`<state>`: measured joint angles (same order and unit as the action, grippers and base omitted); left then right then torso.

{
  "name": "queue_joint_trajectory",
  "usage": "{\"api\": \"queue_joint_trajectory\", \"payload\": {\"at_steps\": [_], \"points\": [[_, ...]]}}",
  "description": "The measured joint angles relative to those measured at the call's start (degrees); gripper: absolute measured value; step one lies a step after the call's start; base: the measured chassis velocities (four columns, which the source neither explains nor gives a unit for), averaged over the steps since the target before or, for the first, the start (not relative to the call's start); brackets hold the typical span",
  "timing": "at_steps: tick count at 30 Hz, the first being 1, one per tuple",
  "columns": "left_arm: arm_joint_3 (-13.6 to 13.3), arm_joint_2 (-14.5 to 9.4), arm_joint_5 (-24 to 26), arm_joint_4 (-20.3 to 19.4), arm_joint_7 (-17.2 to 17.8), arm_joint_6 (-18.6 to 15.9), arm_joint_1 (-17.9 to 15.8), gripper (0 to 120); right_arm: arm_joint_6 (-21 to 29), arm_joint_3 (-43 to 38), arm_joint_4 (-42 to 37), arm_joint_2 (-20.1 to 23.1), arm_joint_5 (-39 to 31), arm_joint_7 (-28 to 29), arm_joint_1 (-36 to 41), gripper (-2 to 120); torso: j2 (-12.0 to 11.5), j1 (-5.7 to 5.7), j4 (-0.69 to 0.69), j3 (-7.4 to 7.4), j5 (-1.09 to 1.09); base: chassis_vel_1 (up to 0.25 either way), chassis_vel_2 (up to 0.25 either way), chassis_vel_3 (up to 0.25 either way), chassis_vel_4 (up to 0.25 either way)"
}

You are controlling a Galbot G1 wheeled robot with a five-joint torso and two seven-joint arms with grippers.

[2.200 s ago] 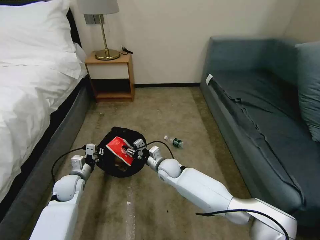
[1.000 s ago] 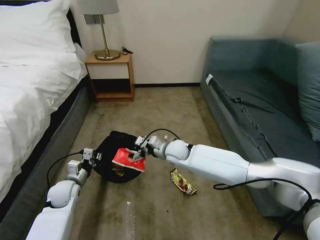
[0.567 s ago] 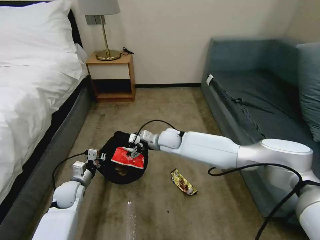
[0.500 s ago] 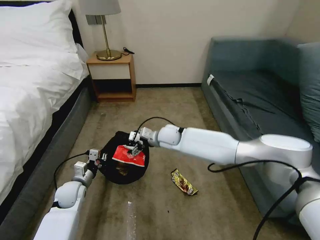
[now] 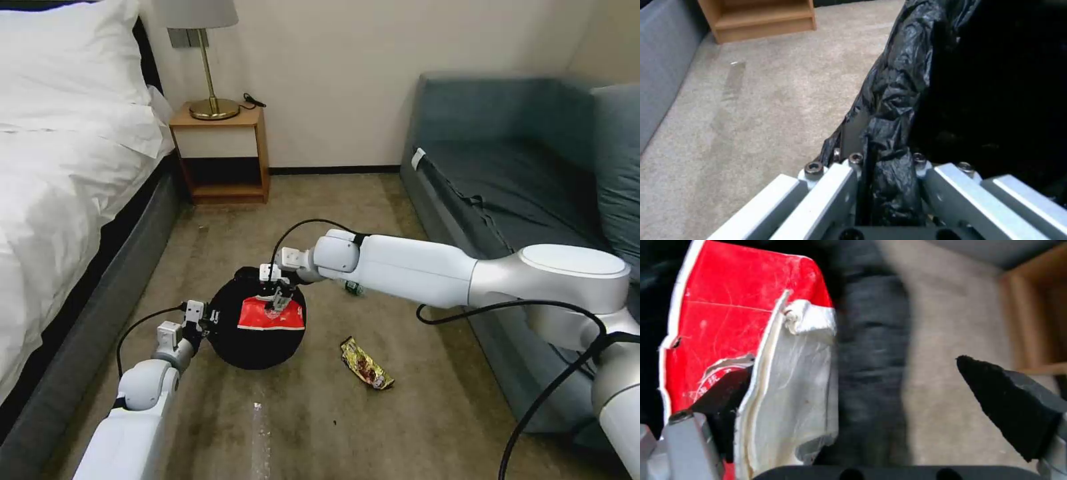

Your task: Pick up the trash bin, then pick up the garbage on the floor and place it into the trash bin.

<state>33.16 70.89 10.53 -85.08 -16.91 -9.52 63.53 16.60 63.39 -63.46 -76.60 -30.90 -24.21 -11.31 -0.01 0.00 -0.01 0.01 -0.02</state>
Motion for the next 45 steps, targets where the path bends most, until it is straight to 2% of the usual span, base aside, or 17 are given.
{"api": "queue_joint_trajectory", "payload": {"at_steps": [6, 9, 13, 16, 18, 21, 25, 28, 30, 35, 40, 45], "points": [[0.2, -2.4, 2.0, -0.9, 2.6, -2.5, -1.0, 1, -1.4, -3.1, 2.5, -1.4, 1.9, -0.4, 0.3, 100, 0.0, 0.00, 0.01, -0.01, 0.00, 0.000, 0.000, 0.000, 0.000], [0.9, -4.6, 4.3, -1.5, 4.0, -4.2, -2.3, 1, -1.6, -4.8, 2.8, -2.4, 2.1, -0.7, 0.1, 100, 0.0, 0.00, 0.00, 0.00, 0.01, 0.000, 0.000, 0.000, 0.000], [1.2, -5.8, 6.2, -2.1, 4.9, -5.7, -2.9, 1, -1.3, -6.3, 3.8, -4.0, 2.1, -1.6, -0.5, 100, 0.0, 0.00, 0.01, -0.01, 0.01, 0.000, 0.000, 0.000, 0.000], [1.2, -5.9, 6.4, -2.2, 5.0, -5.8, -3.0, 1, -1.3, -6.4, 4.0, -4.5, 2.2, -1.7, -0.5, 100, 0.0, 0.00, 0.01, -0.01, 0.01, 0.000, 0.000, 0.000, 0.000], [1.4, -5.8, 6.5, -2.1, 5.1, -5.8, -2.9, 1, -0.9, -8.5, 5.7, -6.9, 4.5, -3.0, -0.6, 100, 0.0, 0.00, 0.01, -0.02, 0.01, 0.000, 0.000, 0.000, 0.000], [1.5, -5.4, 6.2, -1.9, 5.1, -5.7, -2.6, 1, -2.1, -6.3, 5.9, -7.4, 6.3, -4.5, -1.0, 100, 0.0, 0.00, 0.03, -0.01, -0.01, 0.000, 0.000, 0.000, 0.000], [1.5, -5.2, 6.0, -1.9, 5.1, -5.7, -2.2, 1, -1.3, -5.7, 4.6, -7.1, 5.7, -5.5, -1.1, 100, 0.0, 0.00, 0.02, -0.01, 0.00, 0.000, 0.000, 0.000, 0.000], [1.4, -5.2, 5.9, -2.3, 5.1, -5.6, -1.9, 1, -0.7, -1.4, 2.2, -5.2, 4.0, -5.9, -2.8, 100, 0.0, 0.00, 0.00, -0.01, 0.01, 0.000, 0.000, 0.000, 0.000], [1.4, -5.3, 5.9, -2.6, 5.1, -5.6, -1.8, 1, 1.1, -1.3, 1.4, -5.0, 3.2, -6.3, -3.6, 100, 0.0, 0.00, -0.03, -0.01, 0.02, 0.000, 0.000, 0.000, 0.000], [1.6, -5.4, 5.9, -2.8, 5.1, -5.6, -1.4, 1, 1.8, -1.0, 1.3, -5.3, 4.0, -8.1, -4.8, 100, 0.0, 0.00, 0.01, -0.01, 0.01, 0.000, 0.000, 0.000, 0.000], [2.8, -5.7, 5.9, -3.3, 5.0, -5.6, -0.5, 1, 1.8, -3.7, 0.9, -5.2, 4.5, -8.5, -4.1, 100, 0.0, 0.00, 0.04, -0.01, 0.01, 0.000, 0.000, 0.000, 0.000], [4.6, -6.2, 6.3, -4.0, 5.0, -5.4, 0.4, 1, 2.1, -9.4, -0.6, -2.5, 2.4, -6.8, -3.5, 100, 0.0, 0.00, 0.00, -0.01, 0.02, 0.000, 0.000, 0.000, 0.000]]}}
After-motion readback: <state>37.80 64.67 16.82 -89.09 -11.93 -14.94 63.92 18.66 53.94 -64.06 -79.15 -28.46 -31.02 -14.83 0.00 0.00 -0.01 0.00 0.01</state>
